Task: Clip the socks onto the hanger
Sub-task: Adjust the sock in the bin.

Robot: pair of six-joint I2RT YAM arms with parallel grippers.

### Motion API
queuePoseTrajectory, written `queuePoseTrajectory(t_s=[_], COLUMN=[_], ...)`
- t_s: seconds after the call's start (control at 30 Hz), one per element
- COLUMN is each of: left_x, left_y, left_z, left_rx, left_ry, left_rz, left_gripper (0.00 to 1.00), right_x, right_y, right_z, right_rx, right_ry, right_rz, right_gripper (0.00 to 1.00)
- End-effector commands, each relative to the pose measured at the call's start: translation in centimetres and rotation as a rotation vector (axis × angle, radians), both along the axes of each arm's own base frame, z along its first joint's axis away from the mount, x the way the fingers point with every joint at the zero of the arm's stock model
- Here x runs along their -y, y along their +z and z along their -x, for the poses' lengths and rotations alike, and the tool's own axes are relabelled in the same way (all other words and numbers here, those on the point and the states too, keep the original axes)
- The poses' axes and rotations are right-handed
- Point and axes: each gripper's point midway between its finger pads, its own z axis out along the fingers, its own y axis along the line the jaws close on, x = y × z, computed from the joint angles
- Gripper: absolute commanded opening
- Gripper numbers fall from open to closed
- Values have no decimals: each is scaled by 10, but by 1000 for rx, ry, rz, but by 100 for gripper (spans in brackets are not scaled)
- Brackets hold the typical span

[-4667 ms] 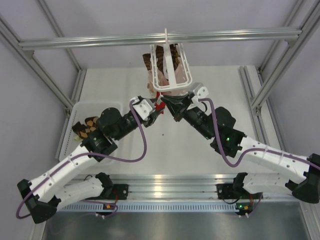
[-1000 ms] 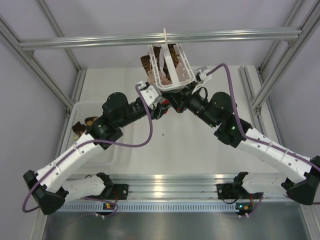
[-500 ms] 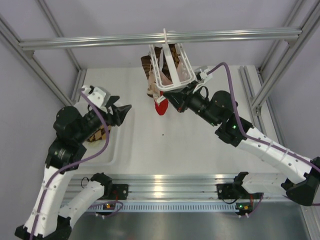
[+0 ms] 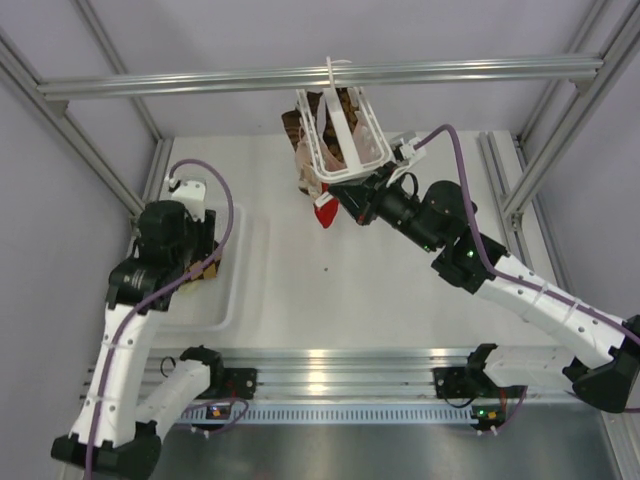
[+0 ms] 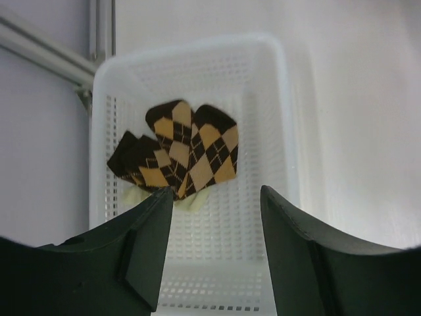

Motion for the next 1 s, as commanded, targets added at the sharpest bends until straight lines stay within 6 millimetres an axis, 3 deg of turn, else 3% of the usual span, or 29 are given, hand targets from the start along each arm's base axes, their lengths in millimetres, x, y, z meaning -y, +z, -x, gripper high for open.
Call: queuePoseTrajectory(t_s=[0.0,0.1,0.2,0.23,0.43,0.67,0.83,0.97], left_x=[-27,-33,-52,-50,-43,-79,-91,-100], left_y=[-36,-52,-76,-92,-132,-132,-148,-147], left_z=[-6,-27,-46,-54,-84,-115,-114,-119], left_rx=[-160,-218,-285,-340,-435,-399,-436,-367], left_ry=[174,191,215,178,-5,128,325,427], left_rz=[-41,49,168,193,195,111,170,191], left_gripper=[61,60,55,54,55,52,46,45], right_x=[8,8,10,10,11,5,4,2], right_y=[21,20,18,17,12,-6,-10,-6], right_z=[-2,-3,-4,-4,-4,-8,-15,-21], right_rx=[43,47,55,56,55,20,17,38], right_ry=[-20,-23,-29,-30,-31,-29,-55,-55], right_rz=[-25,-16,2,5,17,45,51,63], right_gripper=[0,0,0,0,0,0,0,0])
